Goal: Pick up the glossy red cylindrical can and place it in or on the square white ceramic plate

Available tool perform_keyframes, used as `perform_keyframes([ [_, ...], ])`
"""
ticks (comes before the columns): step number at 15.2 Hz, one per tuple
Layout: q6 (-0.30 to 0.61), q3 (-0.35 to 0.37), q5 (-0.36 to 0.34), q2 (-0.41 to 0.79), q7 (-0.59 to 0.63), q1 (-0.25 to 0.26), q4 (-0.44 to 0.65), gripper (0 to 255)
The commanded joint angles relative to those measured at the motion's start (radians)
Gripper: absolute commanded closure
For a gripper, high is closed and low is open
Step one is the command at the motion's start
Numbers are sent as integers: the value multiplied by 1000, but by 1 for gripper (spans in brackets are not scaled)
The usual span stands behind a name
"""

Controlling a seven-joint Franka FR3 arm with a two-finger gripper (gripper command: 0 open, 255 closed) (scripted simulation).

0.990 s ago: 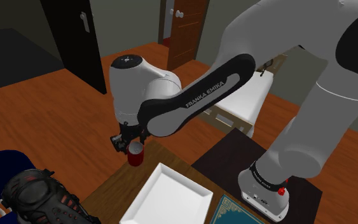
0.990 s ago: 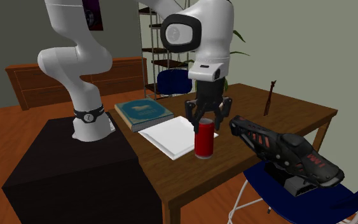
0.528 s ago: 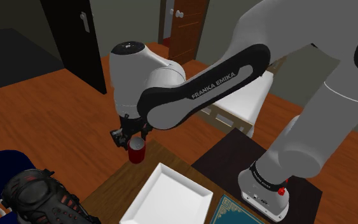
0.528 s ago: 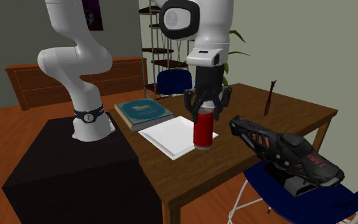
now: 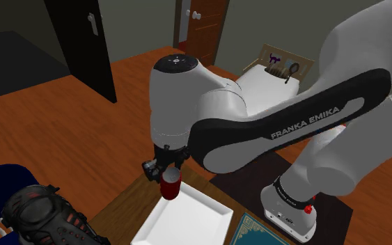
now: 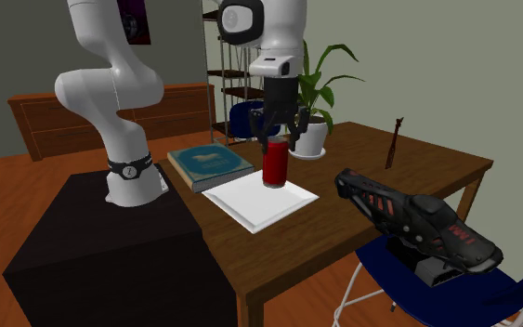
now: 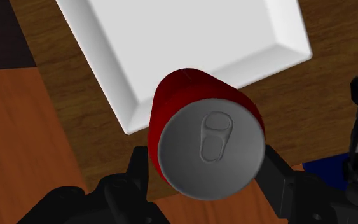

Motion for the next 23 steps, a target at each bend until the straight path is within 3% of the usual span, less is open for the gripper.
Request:
perform_keyframes([
  [1, -18, 3, 53, -69, -1, 33, -40, 255],
  [7, -109, 3, 197, -289, 27, 170, -150, 255],
  [23, 167, 109, 175, -113, 67, 125, -257, 255],
])
